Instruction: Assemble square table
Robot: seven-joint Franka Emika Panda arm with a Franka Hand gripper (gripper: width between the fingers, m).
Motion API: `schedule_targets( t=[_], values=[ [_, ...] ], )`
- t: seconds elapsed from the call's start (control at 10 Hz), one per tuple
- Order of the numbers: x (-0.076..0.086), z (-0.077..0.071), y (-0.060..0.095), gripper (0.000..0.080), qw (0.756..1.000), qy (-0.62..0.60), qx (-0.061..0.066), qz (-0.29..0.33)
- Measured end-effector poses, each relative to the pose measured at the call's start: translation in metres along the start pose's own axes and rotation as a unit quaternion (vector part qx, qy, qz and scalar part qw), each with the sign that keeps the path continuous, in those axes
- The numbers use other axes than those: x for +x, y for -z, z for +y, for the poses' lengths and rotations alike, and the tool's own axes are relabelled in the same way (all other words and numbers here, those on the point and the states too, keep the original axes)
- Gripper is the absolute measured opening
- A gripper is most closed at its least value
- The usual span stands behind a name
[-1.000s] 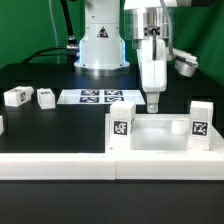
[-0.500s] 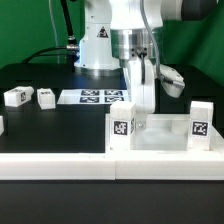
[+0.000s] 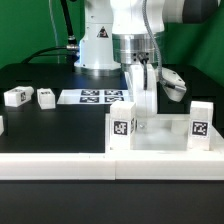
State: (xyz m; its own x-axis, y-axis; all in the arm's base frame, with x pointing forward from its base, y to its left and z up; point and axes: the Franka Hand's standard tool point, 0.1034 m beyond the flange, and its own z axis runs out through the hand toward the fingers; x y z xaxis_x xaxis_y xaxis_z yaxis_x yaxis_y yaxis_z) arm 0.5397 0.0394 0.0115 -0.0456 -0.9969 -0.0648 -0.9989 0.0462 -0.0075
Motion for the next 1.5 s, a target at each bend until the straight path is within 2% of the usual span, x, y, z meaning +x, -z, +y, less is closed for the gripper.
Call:
schedule_targets(
  t=[0.1,0.2,0.3,0.5,1.2,1.3,1.4,1.5],
  values=[
    [0.000,0.000,0.000,0.0391,1.000,0.000,0.000,0.000],
    [0.000,0.000,0.000,0.0208,1.000,0.000,0.000,0.000],
    [0.000,0.002,-0.001,0.0082,1.000,0.000,-0.002,0.000],
    [0.000,0.001,0.000,0.0059,1.000,0.000,-0.001,0.000],
    [0.000,0.002,0.000,0.0060,1.000,0.000,0.000,0.000],
    [0.011,0.009,0.004,0.0060,0.999,0.035,0.018,0.012],
    [0.017,0.024,0.006,0.0060,0.999,0.050,0.013,0.013],
    [0.029,0.037,0.011,0.0060,0.996,0.086,0.014,0.017]
  ],
)
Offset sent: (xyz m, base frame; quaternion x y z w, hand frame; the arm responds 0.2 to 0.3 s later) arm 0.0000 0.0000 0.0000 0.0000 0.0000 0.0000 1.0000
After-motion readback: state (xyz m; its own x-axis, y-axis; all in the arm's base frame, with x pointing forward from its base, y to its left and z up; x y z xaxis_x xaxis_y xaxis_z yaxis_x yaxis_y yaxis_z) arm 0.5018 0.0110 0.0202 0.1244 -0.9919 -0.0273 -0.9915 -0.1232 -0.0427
